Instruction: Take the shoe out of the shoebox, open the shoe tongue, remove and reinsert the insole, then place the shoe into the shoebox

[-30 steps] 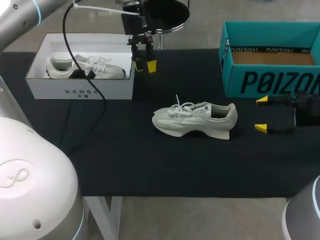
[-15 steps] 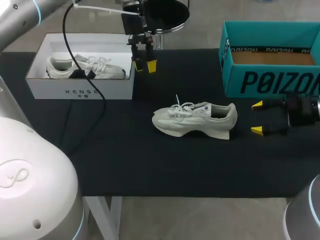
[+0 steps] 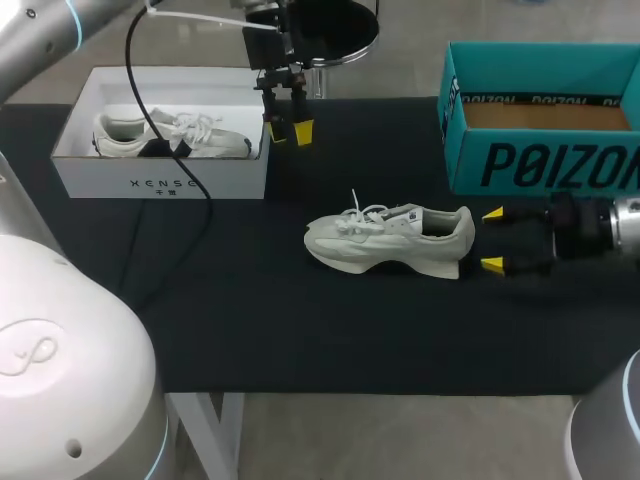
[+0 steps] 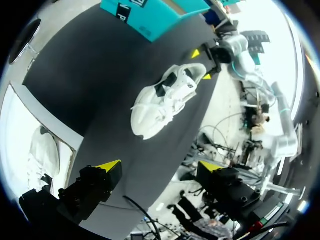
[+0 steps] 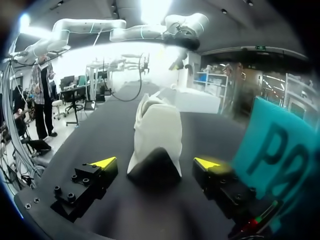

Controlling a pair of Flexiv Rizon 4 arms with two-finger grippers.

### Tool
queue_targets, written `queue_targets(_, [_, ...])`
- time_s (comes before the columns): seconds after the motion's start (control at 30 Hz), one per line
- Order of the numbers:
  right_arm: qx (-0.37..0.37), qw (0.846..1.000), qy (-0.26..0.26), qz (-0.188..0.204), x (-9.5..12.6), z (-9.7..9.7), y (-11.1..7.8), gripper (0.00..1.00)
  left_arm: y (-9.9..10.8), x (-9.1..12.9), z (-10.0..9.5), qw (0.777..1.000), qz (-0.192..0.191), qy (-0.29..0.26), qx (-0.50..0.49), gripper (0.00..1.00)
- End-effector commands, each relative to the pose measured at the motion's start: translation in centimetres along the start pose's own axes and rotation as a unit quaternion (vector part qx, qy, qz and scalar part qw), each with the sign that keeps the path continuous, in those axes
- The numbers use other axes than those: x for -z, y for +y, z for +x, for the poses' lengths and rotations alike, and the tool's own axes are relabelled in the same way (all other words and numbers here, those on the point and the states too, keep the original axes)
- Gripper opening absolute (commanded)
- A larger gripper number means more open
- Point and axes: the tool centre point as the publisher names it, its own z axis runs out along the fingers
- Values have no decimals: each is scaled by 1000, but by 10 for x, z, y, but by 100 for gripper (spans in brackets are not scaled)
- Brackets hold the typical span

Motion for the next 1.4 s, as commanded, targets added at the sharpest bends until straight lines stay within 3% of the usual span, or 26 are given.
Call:
queue_targets(0.03, [0, 1000, 8, -7, -11, -7, -9, 100, 1, -1, 0, 1000, 1, -1, 0, 100])
queue_targets(0.3, [-9, 1000, 19, -15, -22, -5, -17, 100, 1, -1, 0, 1000, 1, -1, 0, 100])
queue_targets(0.87, [-13, 999, 37, -36, -52, 2, -15, 100, 1, -1, 0, 1000, 1, -1, 0, 100])
queue_targets(1.4, [-17, 998, 43, -47, -66, 6, -15, 100, 1, -1, 0, 1000, 1, -1, 0, 100])
